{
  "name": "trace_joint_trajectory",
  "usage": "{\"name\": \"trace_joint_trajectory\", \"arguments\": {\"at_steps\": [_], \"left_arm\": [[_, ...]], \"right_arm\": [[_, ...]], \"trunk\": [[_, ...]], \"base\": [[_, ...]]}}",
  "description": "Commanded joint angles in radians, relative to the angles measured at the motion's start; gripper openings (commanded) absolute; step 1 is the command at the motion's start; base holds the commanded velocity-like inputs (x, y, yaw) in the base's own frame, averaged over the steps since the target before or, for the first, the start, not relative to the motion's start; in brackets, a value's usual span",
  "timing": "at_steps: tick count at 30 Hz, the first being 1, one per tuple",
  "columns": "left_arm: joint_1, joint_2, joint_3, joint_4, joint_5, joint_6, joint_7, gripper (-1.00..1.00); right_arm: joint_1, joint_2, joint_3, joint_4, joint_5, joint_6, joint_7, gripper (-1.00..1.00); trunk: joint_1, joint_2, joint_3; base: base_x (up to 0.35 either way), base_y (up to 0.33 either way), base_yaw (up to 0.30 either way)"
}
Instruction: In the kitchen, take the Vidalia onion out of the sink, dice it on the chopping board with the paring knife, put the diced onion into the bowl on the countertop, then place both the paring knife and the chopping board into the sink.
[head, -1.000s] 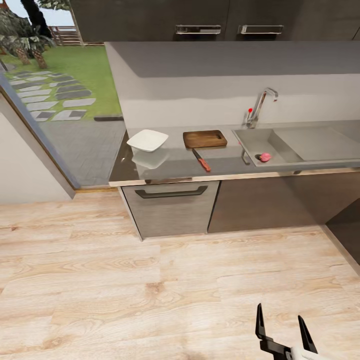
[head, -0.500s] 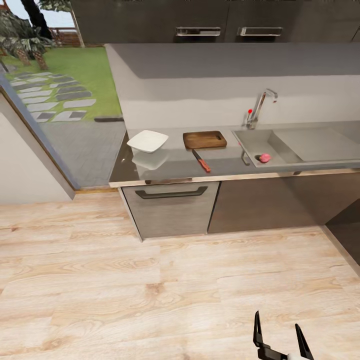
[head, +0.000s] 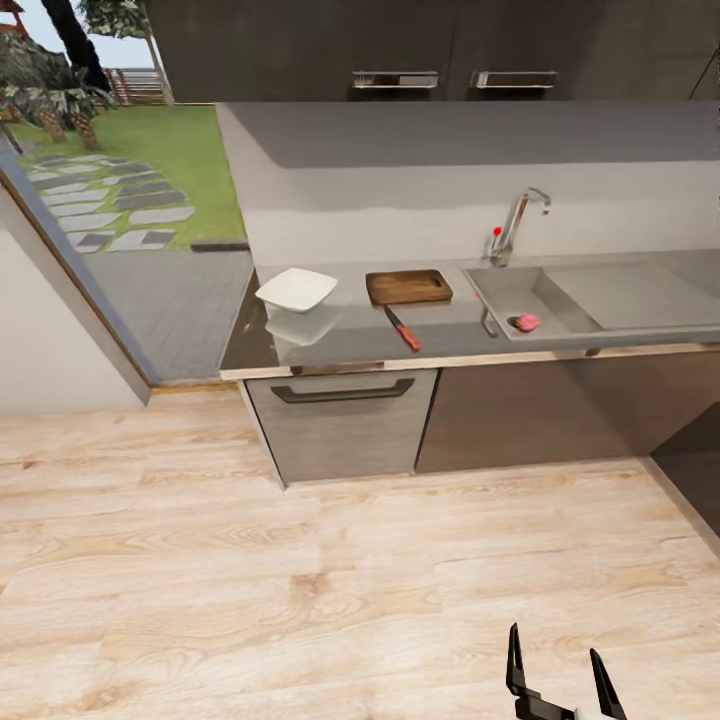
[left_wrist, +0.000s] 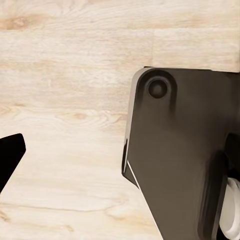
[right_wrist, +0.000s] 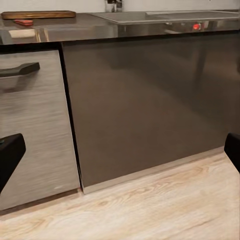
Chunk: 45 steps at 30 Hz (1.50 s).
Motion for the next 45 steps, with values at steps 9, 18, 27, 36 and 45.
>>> {"name": "trace_joint_trajectory", "arguments": {"at_steps": [9,18,27,36,45], "left_arm": [[0.000,0.000,0.000,-0.002,0.006,-0.002,-0.001,1.00],[0.000,0.000,0.000,-0.004,0.006,-0.002,-0.001,1.00],[0.000,0.000,0.000,-0.004,0.006,-0.002,-0.001,1.00],[0.000,0.000,0.001,-0.006,0.006,-0.002,-0.001,1.00],[0.000,0.000,0.001,-0.006,0.006,-0.002,-0.001,1.00]], "right_arm": [[0.000,0.003,0.001,0.020,0.008,0.000,-0.007,1.00],[0.000,0.004,0.001,0.026,0.008,-0.001,-0.007,1.00],[0.000,0.006,0.001,0.045,0.008,-0.002,-0.006,1.00],[0.000,0.006,0.001,0.053,0.008,-0.002,-0.005,1.00],[0.000,0.006,0.001,0.056,0.008,-0.002,-0.005,1.00]], "trunk": [[0.001,-0.002,0.013],[0.001,-0.002,0.028],[0.001,-0.002,0.042],[0.001,-0.002,0.056],[0.001,-0.002,0.071]], "base": [[0.000,0.000,0.000],[0.000,0.000,0.000],[0.000,0.000,0.000],[0.000,0.000,0.000],[0.000,0.000,0.000]]}}
